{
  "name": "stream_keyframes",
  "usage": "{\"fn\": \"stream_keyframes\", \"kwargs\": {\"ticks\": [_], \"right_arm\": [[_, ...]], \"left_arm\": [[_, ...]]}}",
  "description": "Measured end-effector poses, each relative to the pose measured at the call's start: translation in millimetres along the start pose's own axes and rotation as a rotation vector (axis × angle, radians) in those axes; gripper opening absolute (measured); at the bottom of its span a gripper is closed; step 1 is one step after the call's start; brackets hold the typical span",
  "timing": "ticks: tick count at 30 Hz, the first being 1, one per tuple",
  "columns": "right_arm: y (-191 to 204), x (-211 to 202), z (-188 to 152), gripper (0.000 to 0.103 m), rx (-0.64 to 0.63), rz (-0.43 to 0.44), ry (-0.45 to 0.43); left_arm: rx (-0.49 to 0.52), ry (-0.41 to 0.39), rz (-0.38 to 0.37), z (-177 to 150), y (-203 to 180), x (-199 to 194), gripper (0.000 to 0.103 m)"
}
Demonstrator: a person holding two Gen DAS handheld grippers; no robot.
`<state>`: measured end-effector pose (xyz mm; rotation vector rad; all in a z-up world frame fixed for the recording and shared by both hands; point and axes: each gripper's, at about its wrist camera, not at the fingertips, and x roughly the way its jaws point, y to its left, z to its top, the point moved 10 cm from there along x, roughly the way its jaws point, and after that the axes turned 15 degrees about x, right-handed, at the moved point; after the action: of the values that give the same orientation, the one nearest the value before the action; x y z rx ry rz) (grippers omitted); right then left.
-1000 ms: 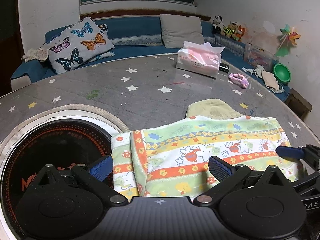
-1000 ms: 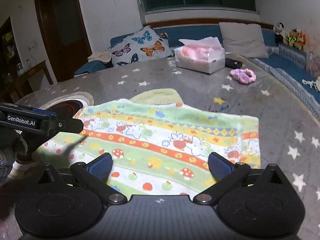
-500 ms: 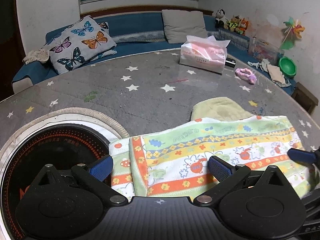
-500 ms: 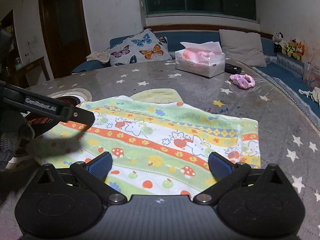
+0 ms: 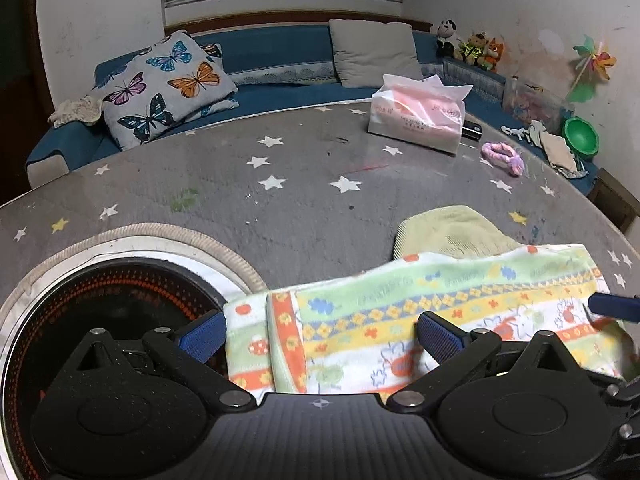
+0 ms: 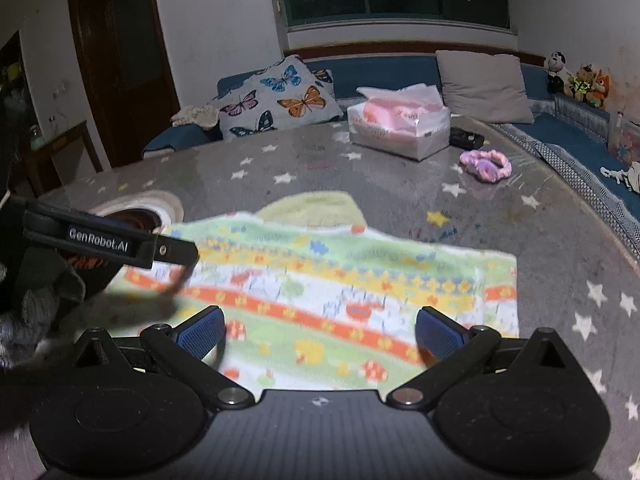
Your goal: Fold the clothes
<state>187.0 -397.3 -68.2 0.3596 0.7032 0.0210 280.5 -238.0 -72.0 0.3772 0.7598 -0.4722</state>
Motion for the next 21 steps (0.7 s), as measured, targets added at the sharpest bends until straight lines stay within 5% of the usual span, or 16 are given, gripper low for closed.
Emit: {"fn": "stream_keyframes", "kwargs": {"ticks": [21], "right_arm": [[14, 43, 28, 0.103, -0.012, 0.067, 0.072]], "left_arm": [[0.02, 0.019, 0.027, 21, 12, 25, 0.103]]}}
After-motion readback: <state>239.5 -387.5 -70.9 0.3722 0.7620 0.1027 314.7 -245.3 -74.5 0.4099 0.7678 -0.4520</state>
